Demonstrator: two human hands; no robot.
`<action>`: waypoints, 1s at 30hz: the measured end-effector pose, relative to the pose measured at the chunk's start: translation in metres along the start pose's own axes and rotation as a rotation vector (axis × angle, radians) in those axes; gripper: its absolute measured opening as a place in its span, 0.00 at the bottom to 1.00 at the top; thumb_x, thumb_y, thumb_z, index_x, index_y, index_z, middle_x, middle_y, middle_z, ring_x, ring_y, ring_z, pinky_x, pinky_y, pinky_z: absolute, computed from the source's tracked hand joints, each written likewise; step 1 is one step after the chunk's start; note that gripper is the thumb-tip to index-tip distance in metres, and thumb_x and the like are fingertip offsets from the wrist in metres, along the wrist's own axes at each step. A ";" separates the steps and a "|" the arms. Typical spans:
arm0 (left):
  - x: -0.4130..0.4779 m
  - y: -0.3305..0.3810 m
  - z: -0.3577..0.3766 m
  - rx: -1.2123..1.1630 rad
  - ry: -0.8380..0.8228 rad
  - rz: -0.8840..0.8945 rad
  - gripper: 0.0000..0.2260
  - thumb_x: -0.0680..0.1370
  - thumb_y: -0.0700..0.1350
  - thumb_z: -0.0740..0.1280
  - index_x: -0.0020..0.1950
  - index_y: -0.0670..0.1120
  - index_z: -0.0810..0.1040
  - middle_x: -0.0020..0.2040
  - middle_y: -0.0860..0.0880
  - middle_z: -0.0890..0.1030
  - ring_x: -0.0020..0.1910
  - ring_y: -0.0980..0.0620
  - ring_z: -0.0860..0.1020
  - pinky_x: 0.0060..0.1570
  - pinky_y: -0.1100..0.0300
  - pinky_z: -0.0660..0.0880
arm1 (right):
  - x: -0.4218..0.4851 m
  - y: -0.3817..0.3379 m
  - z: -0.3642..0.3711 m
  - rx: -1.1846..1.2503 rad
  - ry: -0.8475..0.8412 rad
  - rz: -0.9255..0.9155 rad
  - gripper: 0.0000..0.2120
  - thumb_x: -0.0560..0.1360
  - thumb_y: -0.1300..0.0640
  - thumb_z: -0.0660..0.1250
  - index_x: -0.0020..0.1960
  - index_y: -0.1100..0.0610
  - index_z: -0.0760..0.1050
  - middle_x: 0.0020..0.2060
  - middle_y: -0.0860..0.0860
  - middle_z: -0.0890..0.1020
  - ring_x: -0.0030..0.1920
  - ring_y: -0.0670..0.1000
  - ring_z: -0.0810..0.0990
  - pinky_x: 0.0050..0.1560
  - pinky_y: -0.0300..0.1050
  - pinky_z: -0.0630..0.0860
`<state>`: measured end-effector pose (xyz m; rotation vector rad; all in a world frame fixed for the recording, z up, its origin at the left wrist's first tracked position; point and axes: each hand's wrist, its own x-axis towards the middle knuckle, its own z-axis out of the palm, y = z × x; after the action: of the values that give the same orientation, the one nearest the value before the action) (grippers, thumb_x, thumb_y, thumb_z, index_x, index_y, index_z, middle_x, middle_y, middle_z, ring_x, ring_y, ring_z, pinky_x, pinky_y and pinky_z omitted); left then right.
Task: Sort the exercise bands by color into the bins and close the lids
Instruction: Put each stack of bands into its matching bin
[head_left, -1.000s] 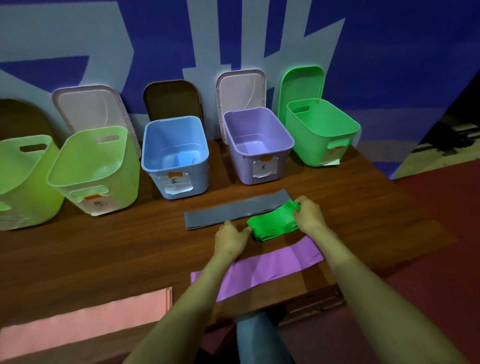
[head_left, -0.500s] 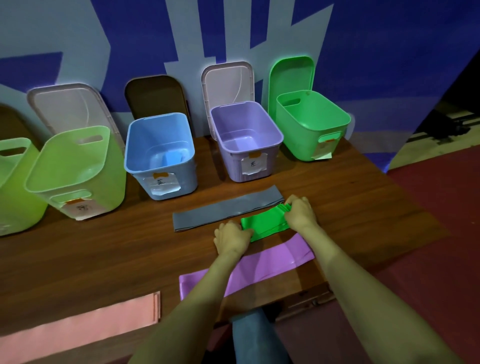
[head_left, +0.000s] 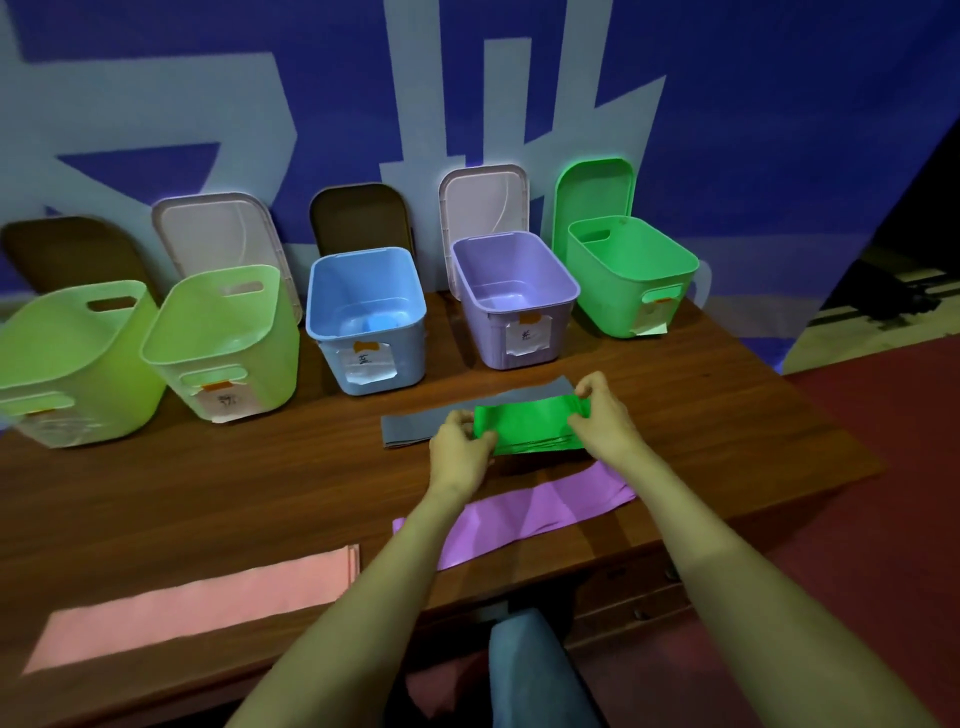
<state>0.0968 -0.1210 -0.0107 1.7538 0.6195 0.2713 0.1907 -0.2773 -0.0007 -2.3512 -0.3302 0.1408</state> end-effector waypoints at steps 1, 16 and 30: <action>-0.001 0.003 -0.005 0.015 0.009 0.045 0.08 0.74 0.35 0.67 0.52 0.41 0.75 0.45 0.44 0.81 0.37 0.50 0.80 0.35 0.64 0.78 | -0.002 -0.003 -0.002 0.002 -0.024 -0.026 0.16 0.73 0.66 0.63 0.58 0.57 0.64 0.50 0.55 0.73 0.47 0.55 0.73 0.41 0.44 0.67; 0.010 0.035 -0.035 0.600 -0.086 0.509 0.21 0.77 0.42 0.66 0.63 0.44 0.58 0.51 0.42 0.79 0.49 0.39 0.79 0.50 0.46 0.74 | 0.005 -0.059 -0.001 0.030 -0.262 -0.522 0.16 0.70 0.63 0.70 0.57 0.54 0.76 0.53 0.47 0.77 0.53 0.45 0.75 0.54 0.38 0.71; -0.007 0.005 -0.044 0.112 -0.162 0.321 0.16 0.76 0.38 0.67 0.63 0.46 0.73 0.55 0.49 0.80 0.52 0.55 0.78 0.48 0.68 0.76 | -0.020 -0.087 -0.002 -0.005 -0.175 -0.627 0.07 0.74 0.65 0.64 0.49 0.55 0.75 0.46 0.48 0.76 0.46 0.49 0.75 0.42 0.38 0.67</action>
<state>0.0708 -0.0891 0.0072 1.9605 0.2380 0.3162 0.1547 -0.2243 0.0617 -2.1329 -1.1278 0.0415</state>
